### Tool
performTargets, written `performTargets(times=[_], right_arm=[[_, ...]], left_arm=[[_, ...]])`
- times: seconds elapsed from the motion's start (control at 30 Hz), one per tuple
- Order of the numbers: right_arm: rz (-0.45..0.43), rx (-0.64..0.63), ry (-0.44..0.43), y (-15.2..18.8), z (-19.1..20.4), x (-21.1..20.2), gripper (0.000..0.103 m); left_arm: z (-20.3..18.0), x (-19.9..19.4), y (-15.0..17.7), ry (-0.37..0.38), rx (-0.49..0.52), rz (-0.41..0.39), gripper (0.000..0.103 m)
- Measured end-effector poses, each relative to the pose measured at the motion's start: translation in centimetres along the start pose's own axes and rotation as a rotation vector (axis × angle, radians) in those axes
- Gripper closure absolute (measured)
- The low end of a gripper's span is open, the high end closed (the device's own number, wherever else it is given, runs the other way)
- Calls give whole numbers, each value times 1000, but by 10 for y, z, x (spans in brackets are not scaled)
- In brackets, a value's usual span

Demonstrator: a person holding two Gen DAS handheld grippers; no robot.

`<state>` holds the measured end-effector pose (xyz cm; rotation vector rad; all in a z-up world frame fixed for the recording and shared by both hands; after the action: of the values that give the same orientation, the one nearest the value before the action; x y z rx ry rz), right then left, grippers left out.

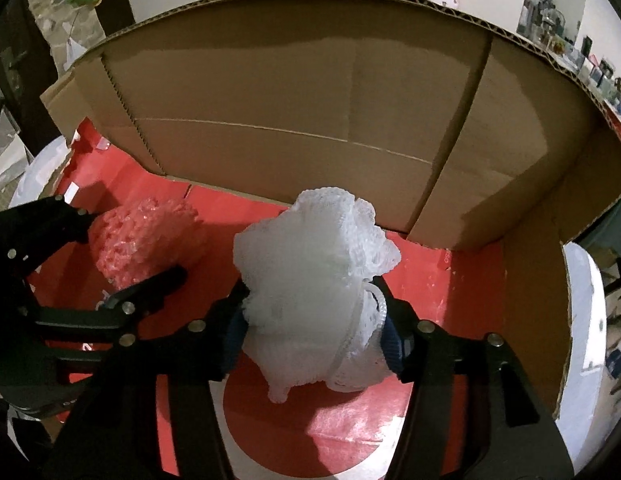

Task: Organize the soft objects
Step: 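Carry the red ball and white puff into the red-lined cardboard box with both grippers, then open both grippers to drop the ball and puff into the box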

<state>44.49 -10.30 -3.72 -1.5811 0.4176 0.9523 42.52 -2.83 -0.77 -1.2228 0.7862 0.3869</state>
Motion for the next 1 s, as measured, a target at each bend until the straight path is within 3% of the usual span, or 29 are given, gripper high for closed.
performTargets(times=[0.17, 0.37, 0.6, 0.8, 1.0], right_arm=[[10, 36, -21, -4, -7, 2, 41], [4, 83, -37, -14, -20, 0, 34], [-46, 115, -21, -15, -22, -36, 23], [-120, 102, 1, -19, -20, -92, 21], [-252, 88, -20, -12, 4, -166, 15]], left_arm=[[1, -2, 0, -4, 1, 8, 44], [7, -16, 3, 0, -24, -14, 28], [21, -54, 3, -11, -80, -61, 19], [21, -93, -12, -12, -149, -184, 6], [-3, -188, -4, -29, -140, -359, 0]])
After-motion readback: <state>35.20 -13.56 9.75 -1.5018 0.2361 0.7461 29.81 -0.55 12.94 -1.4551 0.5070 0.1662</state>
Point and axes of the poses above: each gripper's, at about its wrist camera, not at the fingertips, and x roughly the way its jaws point, z to its left, y to its underside, the point moved 8 cm from there along x, roughly the way its jaws point, and after that the axes turned 10 degrees about -z, right-handed, at the moved point
